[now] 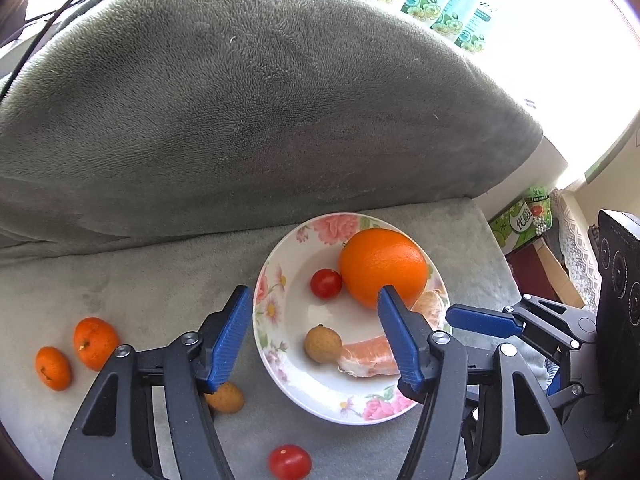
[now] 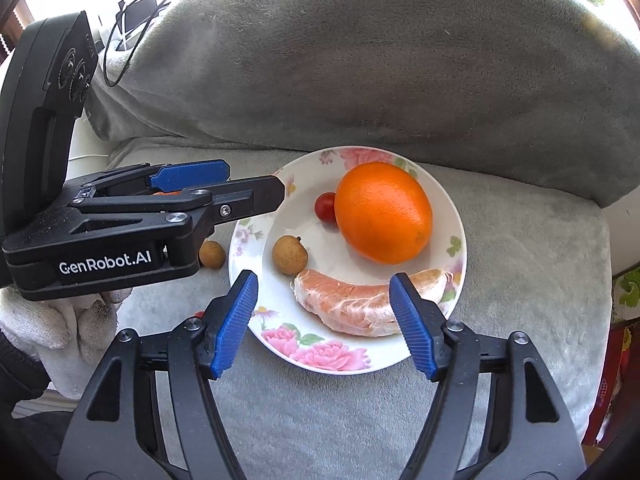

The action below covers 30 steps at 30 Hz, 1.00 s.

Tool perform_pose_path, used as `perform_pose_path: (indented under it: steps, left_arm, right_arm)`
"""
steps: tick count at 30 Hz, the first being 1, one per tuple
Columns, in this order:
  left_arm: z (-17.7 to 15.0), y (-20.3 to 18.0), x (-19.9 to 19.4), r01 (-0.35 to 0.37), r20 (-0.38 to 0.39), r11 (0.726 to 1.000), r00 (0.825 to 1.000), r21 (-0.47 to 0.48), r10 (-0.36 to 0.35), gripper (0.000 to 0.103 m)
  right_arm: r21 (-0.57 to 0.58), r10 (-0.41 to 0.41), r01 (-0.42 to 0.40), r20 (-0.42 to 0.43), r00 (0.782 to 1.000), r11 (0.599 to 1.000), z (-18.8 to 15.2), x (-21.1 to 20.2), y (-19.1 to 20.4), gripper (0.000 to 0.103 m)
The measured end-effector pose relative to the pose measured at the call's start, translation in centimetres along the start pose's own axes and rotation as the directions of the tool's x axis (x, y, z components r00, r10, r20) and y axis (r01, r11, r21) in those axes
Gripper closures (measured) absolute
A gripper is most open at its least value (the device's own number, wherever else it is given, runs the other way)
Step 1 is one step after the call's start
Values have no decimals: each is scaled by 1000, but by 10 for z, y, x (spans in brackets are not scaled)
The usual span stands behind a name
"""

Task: Organize fruits
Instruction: 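Move the left tool toward a dark plum while the right tool moves toward the other tomato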

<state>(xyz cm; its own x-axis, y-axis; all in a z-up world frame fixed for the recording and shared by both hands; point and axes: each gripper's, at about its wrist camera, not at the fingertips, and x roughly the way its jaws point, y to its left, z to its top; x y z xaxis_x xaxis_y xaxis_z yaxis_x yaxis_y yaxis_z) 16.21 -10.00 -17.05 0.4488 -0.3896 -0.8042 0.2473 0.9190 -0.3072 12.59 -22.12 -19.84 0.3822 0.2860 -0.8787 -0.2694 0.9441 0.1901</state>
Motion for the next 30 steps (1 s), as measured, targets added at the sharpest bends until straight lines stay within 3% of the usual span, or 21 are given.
perform_pose_path:
  steps: [18,30]
  left_arm:
    - [-21,17,-32,-28,28,999,999,-40,29,38]
    - [-54,65,-65,-98,36,990,994,-103,103,38]
  right_arm:
    - [57,-14,11,61,998,998,-18,-22,9,32]
    - [-4,17,-17,74,997,1000,-27,-23,43,26]
